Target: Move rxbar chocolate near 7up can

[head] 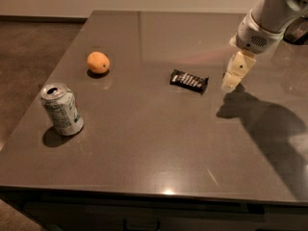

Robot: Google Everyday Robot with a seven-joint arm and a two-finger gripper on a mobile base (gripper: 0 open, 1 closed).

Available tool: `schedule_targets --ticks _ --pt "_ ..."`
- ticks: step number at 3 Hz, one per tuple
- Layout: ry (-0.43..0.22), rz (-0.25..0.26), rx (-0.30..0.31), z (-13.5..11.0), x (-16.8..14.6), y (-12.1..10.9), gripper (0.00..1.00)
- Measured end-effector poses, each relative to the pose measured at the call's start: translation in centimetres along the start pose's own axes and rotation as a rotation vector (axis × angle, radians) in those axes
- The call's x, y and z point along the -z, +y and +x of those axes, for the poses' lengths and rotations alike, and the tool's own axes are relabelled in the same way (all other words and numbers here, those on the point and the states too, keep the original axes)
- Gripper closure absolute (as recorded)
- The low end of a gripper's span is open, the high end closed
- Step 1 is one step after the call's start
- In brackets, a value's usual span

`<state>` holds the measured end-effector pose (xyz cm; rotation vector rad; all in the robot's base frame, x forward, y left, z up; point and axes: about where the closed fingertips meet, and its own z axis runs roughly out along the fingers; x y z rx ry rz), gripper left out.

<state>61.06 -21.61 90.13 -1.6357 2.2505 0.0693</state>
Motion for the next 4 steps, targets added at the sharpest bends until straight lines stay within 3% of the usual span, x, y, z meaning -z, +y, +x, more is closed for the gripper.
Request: schedule_targets --ticks 3,4 --pt "-0.07 -0.092 0.019 -4.0 -5.9 2.7 0.0" --pt "-0.064 -0.096 0.036 -4.7 -7.2 2.0 0.02"
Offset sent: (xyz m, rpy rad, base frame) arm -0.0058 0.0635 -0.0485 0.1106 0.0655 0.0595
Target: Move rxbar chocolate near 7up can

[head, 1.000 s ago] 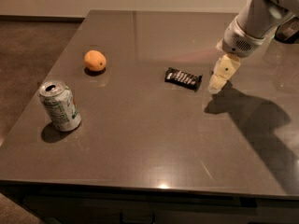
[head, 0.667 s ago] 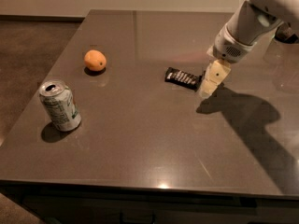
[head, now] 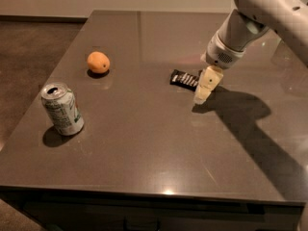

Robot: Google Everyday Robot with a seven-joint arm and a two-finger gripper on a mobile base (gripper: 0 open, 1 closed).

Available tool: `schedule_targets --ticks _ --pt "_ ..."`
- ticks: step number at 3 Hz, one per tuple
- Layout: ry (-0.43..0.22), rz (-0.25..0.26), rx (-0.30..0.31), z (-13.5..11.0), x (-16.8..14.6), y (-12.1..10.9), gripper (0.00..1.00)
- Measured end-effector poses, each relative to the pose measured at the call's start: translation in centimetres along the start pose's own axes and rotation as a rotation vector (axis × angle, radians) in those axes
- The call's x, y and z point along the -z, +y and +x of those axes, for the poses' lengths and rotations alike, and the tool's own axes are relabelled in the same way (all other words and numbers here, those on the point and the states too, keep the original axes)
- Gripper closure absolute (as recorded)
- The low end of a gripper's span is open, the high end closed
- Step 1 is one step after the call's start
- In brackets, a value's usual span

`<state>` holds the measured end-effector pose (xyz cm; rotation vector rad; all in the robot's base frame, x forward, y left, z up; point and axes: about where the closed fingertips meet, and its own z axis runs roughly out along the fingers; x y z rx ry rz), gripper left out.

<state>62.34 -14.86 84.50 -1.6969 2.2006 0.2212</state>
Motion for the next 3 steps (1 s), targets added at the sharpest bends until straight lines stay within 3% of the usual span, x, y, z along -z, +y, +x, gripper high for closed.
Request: schedule_targets --ticks 2,3 --pt "-0.013 -0.024 0.011 -0.7 -0.3 -0.7 0.62" --pt "-0.042 -0.04 0.036 -1.7 0.8 0.4 0.93"
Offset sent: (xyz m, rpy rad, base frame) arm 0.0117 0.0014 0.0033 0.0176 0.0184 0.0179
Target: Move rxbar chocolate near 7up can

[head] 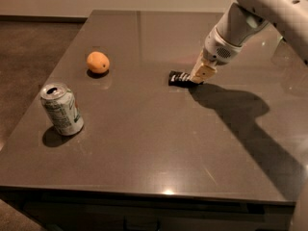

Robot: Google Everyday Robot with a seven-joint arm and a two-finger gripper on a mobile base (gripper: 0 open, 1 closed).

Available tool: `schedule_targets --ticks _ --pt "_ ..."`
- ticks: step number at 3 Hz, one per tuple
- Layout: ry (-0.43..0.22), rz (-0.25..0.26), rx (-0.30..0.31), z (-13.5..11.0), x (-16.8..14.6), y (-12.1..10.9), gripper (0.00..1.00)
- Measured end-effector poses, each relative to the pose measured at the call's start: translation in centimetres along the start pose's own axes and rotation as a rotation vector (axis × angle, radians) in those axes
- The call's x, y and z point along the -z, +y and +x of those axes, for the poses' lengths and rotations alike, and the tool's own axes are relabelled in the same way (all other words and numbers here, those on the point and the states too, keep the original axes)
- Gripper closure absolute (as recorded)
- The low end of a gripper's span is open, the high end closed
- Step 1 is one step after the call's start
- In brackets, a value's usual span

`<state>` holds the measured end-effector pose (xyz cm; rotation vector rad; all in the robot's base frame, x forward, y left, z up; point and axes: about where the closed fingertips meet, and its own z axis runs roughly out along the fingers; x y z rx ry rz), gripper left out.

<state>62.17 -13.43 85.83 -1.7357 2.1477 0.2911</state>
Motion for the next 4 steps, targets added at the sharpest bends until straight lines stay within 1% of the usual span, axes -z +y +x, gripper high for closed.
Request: schedule_targets --ticks 1,2,3,4 --pt "-0.02 -0.023 0.027 -1.0 0.5 1.4 1.0" --pt "-0.05 -0.065 0.086 -2.8 0.9 4.1 1.0" --pt "-0.085 -0.126 0.156 -4.9 0.9 7.6 1.0" --pt "-0.124 -0.216 0.254 -7.8 0.2 12.8 1.0"
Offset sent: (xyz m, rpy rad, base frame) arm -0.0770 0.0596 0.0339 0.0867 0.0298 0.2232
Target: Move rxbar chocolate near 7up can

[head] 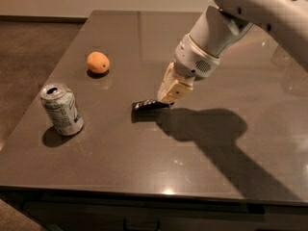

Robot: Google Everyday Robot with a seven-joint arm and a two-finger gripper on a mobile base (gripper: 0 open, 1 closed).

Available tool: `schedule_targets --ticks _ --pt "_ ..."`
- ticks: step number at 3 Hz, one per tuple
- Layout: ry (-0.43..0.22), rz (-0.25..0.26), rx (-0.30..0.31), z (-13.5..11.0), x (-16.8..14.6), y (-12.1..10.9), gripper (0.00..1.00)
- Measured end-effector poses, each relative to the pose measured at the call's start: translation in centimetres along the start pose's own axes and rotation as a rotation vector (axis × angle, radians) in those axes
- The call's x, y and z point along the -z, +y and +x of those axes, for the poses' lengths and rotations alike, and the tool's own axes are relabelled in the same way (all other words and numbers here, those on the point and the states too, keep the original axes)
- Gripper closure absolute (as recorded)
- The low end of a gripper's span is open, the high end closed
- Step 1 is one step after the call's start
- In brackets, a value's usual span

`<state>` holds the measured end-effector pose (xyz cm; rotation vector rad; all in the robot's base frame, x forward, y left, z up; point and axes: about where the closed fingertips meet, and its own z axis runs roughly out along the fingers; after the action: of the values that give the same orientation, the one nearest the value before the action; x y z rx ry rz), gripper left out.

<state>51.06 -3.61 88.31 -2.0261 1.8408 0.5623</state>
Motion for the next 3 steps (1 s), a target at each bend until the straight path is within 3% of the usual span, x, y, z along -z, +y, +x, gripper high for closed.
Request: schedule_targets --ticks 2,3 --pt "-0.034 -0.093 0.122 -5.3 -3.0 5.0 0.98" --pt "-0.032 -0.114 0.166 -7.7 -4.7 6.6 0.66"
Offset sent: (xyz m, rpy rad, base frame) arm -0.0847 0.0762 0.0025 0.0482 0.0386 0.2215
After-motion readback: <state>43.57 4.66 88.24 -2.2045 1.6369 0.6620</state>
